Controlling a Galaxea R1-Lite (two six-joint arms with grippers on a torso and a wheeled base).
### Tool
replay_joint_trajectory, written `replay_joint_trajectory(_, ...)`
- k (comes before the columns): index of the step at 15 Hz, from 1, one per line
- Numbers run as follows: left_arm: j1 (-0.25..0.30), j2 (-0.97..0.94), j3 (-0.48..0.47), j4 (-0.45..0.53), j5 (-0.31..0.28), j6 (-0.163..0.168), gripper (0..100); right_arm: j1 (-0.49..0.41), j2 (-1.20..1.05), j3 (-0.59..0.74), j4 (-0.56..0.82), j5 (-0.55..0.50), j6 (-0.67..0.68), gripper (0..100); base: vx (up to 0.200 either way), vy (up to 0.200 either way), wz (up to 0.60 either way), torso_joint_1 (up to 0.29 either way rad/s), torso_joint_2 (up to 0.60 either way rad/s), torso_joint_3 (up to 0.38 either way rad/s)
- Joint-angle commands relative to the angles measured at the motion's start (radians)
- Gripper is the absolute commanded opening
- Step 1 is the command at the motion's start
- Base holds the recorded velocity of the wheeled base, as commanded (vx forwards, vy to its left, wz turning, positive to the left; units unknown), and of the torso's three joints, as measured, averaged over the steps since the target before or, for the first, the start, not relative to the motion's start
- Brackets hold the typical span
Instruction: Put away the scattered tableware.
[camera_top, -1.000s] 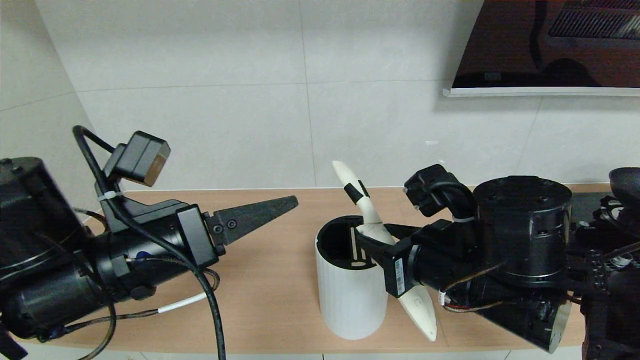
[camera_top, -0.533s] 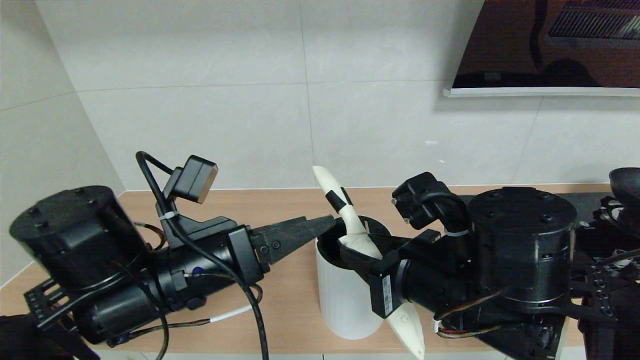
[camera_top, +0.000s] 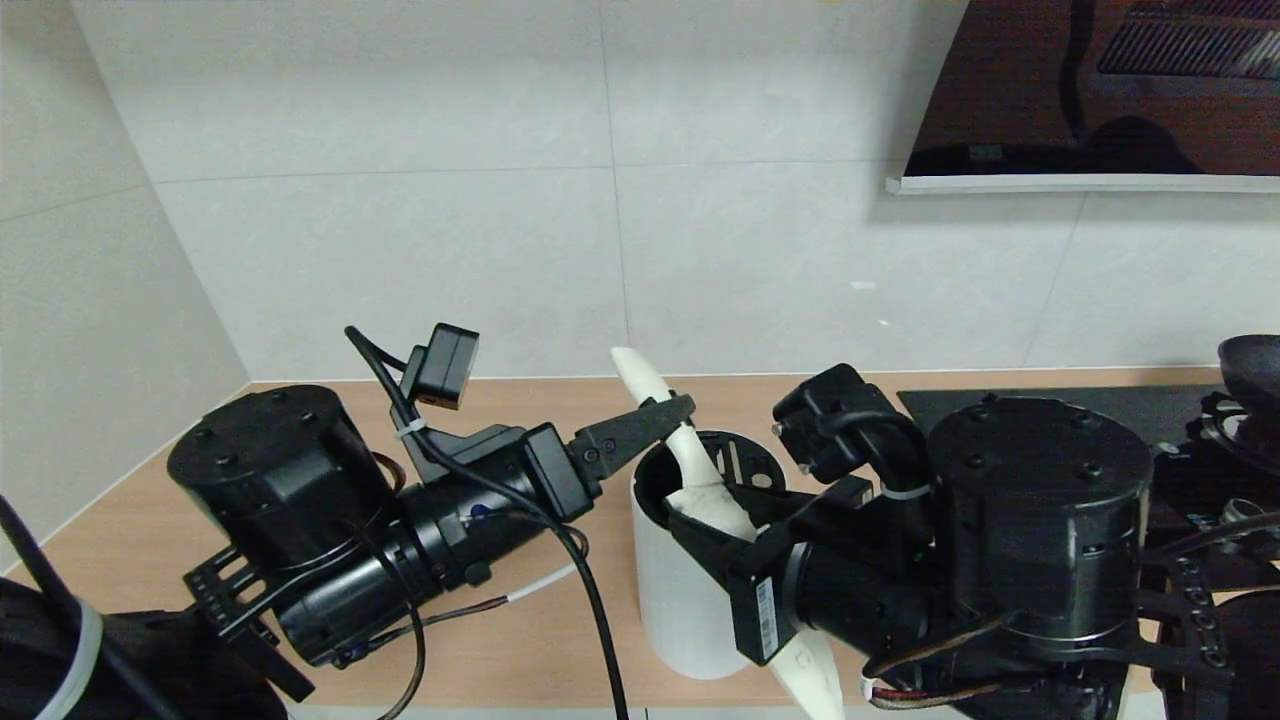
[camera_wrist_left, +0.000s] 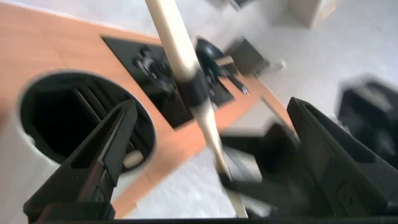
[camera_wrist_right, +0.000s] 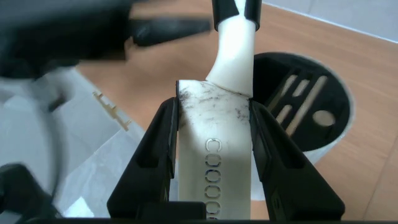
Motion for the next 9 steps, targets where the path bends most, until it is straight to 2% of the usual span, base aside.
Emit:
replay_joint_trajectory(1,-0.002,0.003,-0.006,-0.014,0.002,-0.001,100,0.007,0.002,0.005,-0.001,0.001,0.000,0,0.000,0.000,0.00,0.000,0.00,0.000)
replay_joint_trajectory(9,-0.012,0.058,-0.003,-0.023,0.005,-0.001,100,0.022,0.000,0.008,-0.002,0.000,0.003,0,0.000,0.000,0.00,0.000,0.00,0.000)
